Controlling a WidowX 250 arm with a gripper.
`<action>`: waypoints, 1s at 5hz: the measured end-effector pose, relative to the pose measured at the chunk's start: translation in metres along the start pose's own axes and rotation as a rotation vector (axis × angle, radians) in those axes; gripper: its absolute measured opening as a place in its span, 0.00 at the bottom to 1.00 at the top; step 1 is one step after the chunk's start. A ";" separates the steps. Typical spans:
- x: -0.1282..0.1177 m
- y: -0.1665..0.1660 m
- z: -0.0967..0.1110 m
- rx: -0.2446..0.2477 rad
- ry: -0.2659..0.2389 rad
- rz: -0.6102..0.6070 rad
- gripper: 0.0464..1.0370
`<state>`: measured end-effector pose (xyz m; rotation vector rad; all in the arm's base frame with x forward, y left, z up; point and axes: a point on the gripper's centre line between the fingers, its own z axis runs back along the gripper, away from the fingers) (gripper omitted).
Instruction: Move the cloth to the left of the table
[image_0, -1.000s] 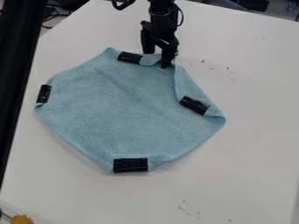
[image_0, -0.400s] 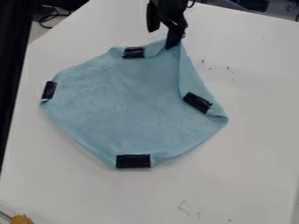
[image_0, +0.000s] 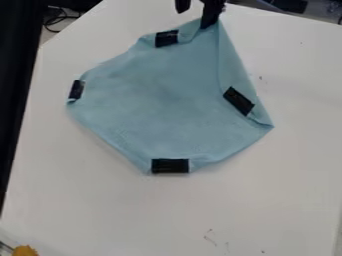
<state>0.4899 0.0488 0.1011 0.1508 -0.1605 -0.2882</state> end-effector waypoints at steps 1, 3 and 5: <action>0.005 -0.003 0.003 -0.062 0.042 0.074 0.96; -0.008 -0.008 -0.025 -0.104 0.130 0.112 0.96; -0.013 -0.008 -0.032 -0.101 0.155 0.055 0.96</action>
